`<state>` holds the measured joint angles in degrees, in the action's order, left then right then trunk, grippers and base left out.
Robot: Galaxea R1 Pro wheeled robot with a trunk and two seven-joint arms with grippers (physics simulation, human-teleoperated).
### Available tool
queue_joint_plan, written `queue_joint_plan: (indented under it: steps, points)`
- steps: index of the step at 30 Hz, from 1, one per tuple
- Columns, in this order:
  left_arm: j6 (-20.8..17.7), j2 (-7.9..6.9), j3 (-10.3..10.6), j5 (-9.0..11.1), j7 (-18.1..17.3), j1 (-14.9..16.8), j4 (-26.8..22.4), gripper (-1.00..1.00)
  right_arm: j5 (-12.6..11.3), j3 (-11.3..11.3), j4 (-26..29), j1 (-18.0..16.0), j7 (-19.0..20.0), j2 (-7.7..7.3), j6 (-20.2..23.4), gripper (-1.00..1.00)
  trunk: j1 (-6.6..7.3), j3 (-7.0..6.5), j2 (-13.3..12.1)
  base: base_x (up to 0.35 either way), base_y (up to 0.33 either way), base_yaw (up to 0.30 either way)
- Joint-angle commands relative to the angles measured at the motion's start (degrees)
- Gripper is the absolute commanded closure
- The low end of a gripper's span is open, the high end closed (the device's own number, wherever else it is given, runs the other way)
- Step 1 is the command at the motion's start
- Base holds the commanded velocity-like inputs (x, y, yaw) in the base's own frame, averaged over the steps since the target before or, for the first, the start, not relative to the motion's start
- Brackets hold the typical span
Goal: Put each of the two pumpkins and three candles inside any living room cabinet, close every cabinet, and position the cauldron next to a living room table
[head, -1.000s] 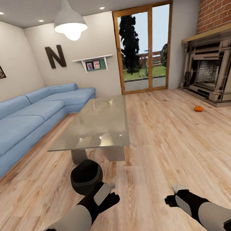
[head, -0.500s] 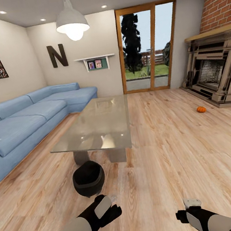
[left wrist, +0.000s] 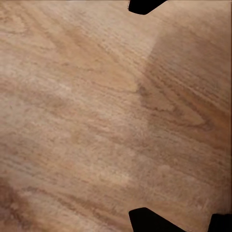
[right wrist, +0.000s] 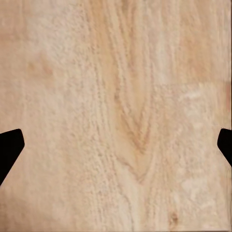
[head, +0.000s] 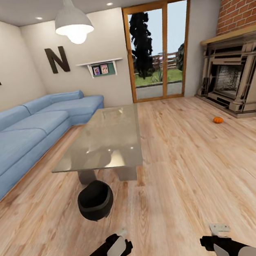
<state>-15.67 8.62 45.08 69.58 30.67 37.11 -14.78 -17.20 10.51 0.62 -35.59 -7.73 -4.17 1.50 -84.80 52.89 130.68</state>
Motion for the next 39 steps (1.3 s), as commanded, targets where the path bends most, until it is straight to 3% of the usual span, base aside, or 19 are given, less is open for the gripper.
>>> queue_joint_plan:
  steps: [1,18,24,26,30,39]
  points:
    - [0.17,0.00,0.05,-0.02,0.00,-0.11,0.26,-1.00,-0.01,-0.02,0.00,0.07,0.00,-0.02,-0.26,-1.00,0.23,-0.13,-0.41,0.000,0.000,-0.231]
    - [0.47,0.00,0.18,-0.06,0.00,-0.63,0.71,-1.00,0.04,0.01,-0.02,0.25,0.02,-0.05,-0.84,-1.00,3.96,-2.62,-7.23,0.000,0.000,-0.268]
    - [0.47,0.00,0.18,0.00,0.00,-0.63,0.71,-1.00,1.00,0.38,-0.59,2.33,0.28,-0.04,-0.98,-1.00,5.28,-3.67,-9.64,0.000,0.000,-0.071]
    - [0.47,0.00,0.18,0.02,0.00,-0.63,0.77,-1.00,2.96,0.45,-0.61,3.01,0.38,-0.07,-1.17,-1.00,5.72,-4.03,-10.44,0.000,0.000,-0.008]
    - [0.47,0.00,0.18,0.03,0.00,-0.63,0.87,-1.00,4.55,0.47,-0.58,3.21,0.42,-0.39,-1.28,-1.00,6.60,-4.74,-12.05,0.000,0.000,-0.002]
    - [0.65,0.00,0.18,0.03,0.00,-0.72,0.95,-1.00,4.53,0.06,-0.15,3.25,0.25,-0.51,-3.04,-1.00,8.57,-6.39,-15.66,0.000,0.000,-0.076]
